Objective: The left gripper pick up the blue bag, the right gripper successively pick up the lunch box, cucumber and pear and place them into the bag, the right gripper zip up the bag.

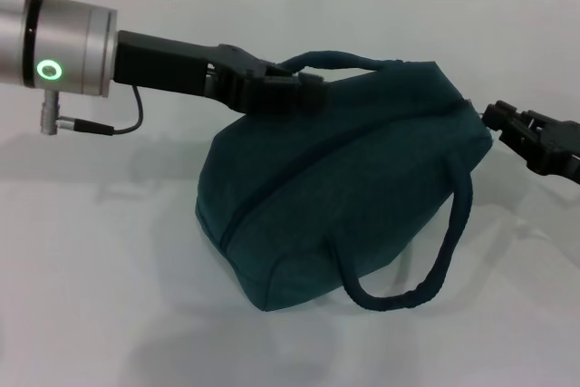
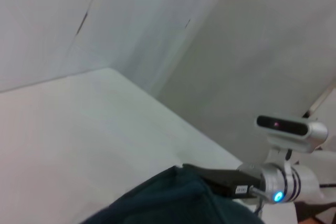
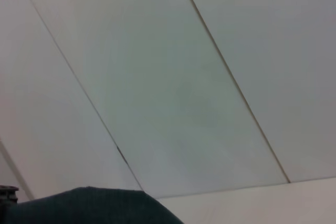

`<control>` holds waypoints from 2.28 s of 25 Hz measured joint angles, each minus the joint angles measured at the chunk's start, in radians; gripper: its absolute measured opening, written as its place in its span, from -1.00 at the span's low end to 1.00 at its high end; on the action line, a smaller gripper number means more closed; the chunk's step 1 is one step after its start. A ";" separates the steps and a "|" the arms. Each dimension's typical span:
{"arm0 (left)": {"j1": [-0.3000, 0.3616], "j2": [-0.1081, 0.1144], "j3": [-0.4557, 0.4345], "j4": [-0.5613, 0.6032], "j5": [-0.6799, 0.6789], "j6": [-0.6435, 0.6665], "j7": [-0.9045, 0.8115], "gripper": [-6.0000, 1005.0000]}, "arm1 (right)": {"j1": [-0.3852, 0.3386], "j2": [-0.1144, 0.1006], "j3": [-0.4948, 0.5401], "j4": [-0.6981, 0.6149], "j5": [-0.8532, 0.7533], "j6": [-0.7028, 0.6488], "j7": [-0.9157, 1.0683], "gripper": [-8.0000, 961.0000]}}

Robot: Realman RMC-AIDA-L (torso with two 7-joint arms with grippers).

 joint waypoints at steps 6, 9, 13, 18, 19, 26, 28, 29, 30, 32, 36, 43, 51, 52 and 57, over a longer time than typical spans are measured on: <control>0.039 -0.009 -0.001 0.000 -0.095 -0.003 0.103 -0.84 | -0.047 -0.001 0.075 -0.004 0.016 -0.069 -0.054 -0.64; 0.087 -0.020 -0.004 -0.001 -0.176 -0.004 0.205 -0.36 | -0.073 -0.001 0.151 0.011 0.016 -0.242 -0.169 -0.37; 0.137 -0.027 -0.004 -0.049 -0.297 0.011 0.362 -0.02 | -0.082 -0.005 0.209 0.009 0.016 -0.444 -0.230 -0.02; 0.153 -0.020 -0.003 -0.156 -0.375 0.087 0.525 0.37 | -0.057 -0.028 0.164 -0.092 -0.056 -0.582 -0.151 0.34; 0.156 -0.019 -0.003 -0.167 -0.376 0.104 0.546 0.45 | -0.048 -0.033 0.154 -0.123 -0.085 -0.600 -0.111 0.39; 0.202 -0.026 0.006 -0.191 -0.368 0.193 0.667 0.54 | 0.071 -0.060 0.140 -0.250 -0.337 -0.717 0.147 0.64; 0.218 -0.027 0.017 -0.192 -0.367 0.207 0.686 0.54 | 0.093 -0.063 0.140 -0.255 -0.377 -0.729 0.174 0.64; 0.222 -0.026 0.023 -0.192 -0.367 0.209 0.692 0.54 | 0.098 -0.064 0.140 -0.255 -0.384 -0.732 0.177 0.64; 0.231 -0.026 0.033 -0.192 -0.366 0.211 0.702 0.54 | 0.103 -0.065 0.140 -0.255 -0.396 -0.734 0.180 0.65; 0.243 -0.026 0.040 -0.195 -0.359 0.211 0.712 0.54 | 0.106 -0.068 0.140 -0.256 -0.404 -0.736 0.181 0.65; 0.251 -0.024 0.043 -0.214 -0.345 0.211 0.727 0.54 | 0.108 -0.071 0.144 -0.258 -0.407 -0.736 0.181 0.65; 0.248 -0.021 0.041 -0.227 -0.330 0.209 0.730 0.54 | 0.109 -0.071 0.142 -0.259 -0.408 -0.738 0.180 0.65; 0.252 -0.019 0.037 -0.229 -0.327 0.209 0.731 0.55 | 0.109 -0.061 0.140 -0.259 -0.409 -0.737 0.184 0.65; 0.252 -0.019 0.037 -0.229 -0.327 0.210 0.731 0.55 | 0.109 -0.061 0.140 -0.259 -0.409 -0.737 0.186 0.65; 0.262 -0.016 0.037 -0.229 -0.326 0.212 0.731 0.55 | 0.110 -0.047 0.140 -0.259 -0.410 -0.731 0.192 0.65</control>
